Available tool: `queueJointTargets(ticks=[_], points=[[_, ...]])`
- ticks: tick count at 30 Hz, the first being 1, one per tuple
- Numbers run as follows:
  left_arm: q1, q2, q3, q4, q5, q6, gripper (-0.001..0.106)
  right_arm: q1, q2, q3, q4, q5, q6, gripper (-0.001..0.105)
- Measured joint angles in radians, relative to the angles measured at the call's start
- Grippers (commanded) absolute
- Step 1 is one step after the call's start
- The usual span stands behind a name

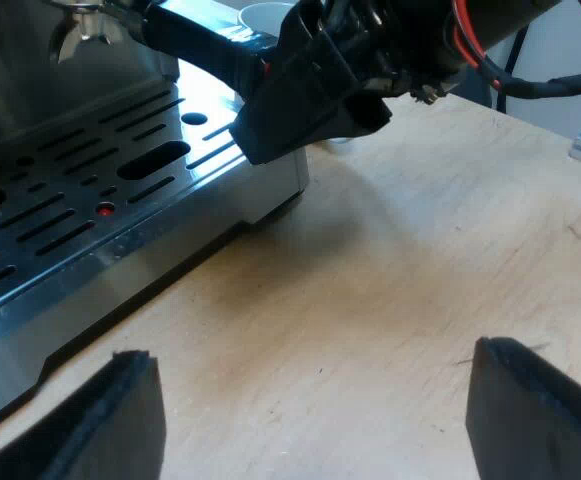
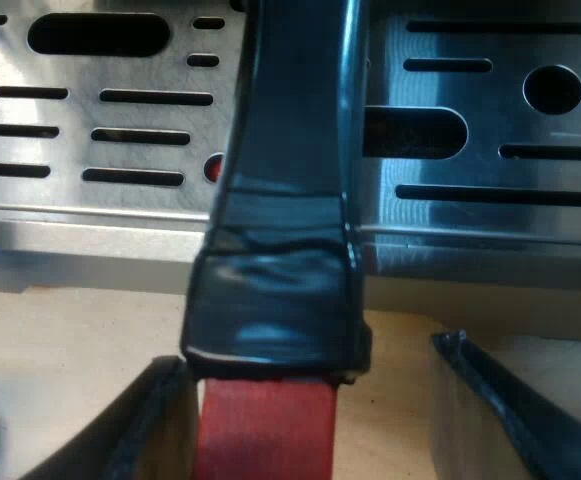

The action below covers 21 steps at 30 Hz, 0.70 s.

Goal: Grind coffee beans and then tamp

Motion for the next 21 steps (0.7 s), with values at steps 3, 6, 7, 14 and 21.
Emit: queueJointTargets(ticks=[3,6,7,14,21], points=[[0.000,0.000,0.000,0.000,0.000,0.000,0.065,0.000,0.000,0.000,0.000,0.000,0.000,0.050],[0.000,0.000,0.000,0.000,0.000,0.000,0.065,0.000,0.000,0.000,0.000,0.000,0.000,0.035],[0.000,0.000,0.000,0.000,0.000,0.000,0.065,0.000,0.000,0.000,0.000,0.000,0.000,0.034],[0.000,0.000,0.000,0.000,0.000,0.000,0.065,-0.004,0.000,0.000,0.017,0.012,0.007,0.004],[0.000,0.000,0.000,0.000,0.000,0.000,0.065,-0.004,0.000,0.000,0.017,0.015,0.007,0.000]])
